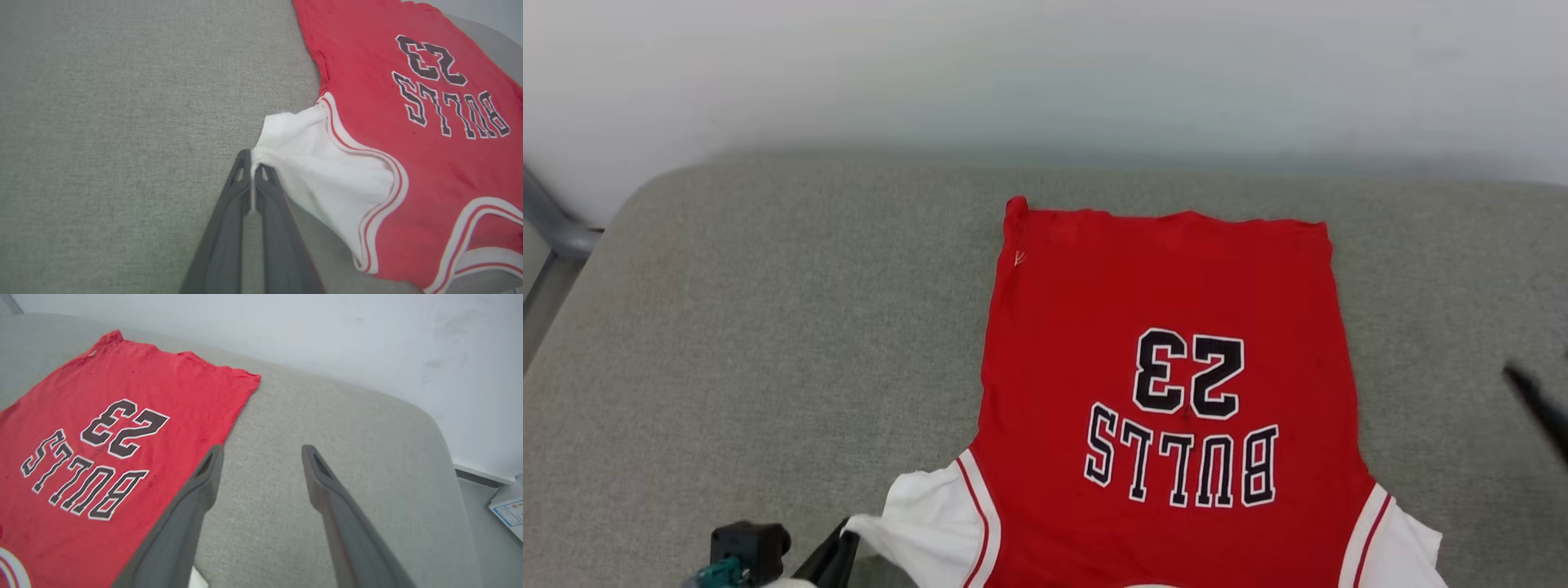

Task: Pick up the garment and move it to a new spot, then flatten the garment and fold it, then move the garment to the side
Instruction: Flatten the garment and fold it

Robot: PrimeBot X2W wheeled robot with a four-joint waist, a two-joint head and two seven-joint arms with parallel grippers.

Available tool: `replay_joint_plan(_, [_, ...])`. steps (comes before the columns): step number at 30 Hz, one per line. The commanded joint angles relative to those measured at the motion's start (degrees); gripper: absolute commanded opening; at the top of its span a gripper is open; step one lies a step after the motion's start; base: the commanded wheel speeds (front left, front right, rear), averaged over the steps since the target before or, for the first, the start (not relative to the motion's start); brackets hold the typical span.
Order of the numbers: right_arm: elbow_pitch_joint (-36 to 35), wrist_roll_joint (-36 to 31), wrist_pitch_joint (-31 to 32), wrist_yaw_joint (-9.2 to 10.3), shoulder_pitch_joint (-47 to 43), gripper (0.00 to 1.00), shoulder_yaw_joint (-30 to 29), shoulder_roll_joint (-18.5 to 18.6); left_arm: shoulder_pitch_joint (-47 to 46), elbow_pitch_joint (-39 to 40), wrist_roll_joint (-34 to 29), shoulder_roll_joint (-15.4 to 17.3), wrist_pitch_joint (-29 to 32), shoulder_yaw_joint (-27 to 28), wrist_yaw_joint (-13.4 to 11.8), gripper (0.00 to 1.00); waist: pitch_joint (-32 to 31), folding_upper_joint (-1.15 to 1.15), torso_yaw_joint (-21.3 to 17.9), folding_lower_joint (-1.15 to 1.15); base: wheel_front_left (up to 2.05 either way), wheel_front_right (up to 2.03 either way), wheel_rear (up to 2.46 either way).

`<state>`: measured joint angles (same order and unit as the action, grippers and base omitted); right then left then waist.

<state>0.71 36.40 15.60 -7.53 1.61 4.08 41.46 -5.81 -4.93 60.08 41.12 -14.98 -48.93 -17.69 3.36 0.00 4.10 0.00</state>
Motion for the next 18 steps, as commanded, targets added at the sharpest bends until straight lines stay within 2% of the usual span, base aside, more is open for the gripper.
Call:
replay_joint_plan(1, [-0.8,-0.4,1.0,0.08,4.0,1.00,-1.8,0.1,-1.7,1.0,-1.2,-0.2,-0.3,0.4,-0.4,0.00,2.4,0.00,1.1,0.00,0.00,0.00,0.00])
replay_joint_plan(4, [-1.8,1.8,5.0,0.06,10.9,1.00,-4.8,-1.8,-3.8,2.6,-3.1,-0.9,-0.3,0.4,-0.7,0.00,5.5,0.00,2.9,0.00,0.00,0.00,0.00])
replay_joint_plan(8, [-0.1,0.8,12.8,0.06,22.0,1.00,-5.9,-1.6,-6.9,4.6,-5.2,-1.9,-0.3,0.4,-1.0,0.00,10.0,0.00,5.4,0.00,0.00,0.00,0.00])
replay_joint_plan(9, [-0.1,0.8,12.8,0.06,22.0,1.00,-5.9,-1.6,-6.9,4.6,-5.2,-1.9,-0.3,0.4,-1.0,0.00,10.0,0.00,5.4,0.00,0.00,0.00,0.00])
replay_joint_plan(14, [5.4,-0.5,28.9,0.06,35.6,1.00,-2.9,-1.1,-9.9,6.4,-7.9,-3.6,-0.2,0.6,-1.1,0.00,15.8,0.00,8.3,0.00,0.00,0.00,0.00])
replay_joint_plan(15, [10.1,-2.8,40.9,0.06,45.1,1.00,-0.5,-1.5,-12.2,7.2,-10.1,-5.2,-0.2,0.8,-0.7,0.00,19.9,0.00,10.3,0.00,0.00,0.00,0.00])
replay_joint_plan(18, [13.5,-5.1,48.7,0.06,50.3,1.00,0.5,-2.2,-13.6,7.7,-11.5,-6.3,-0.2,1.1,-0.5,0.00,22.7,0.00,11.7,0.00,0.00,0.00,0.00])
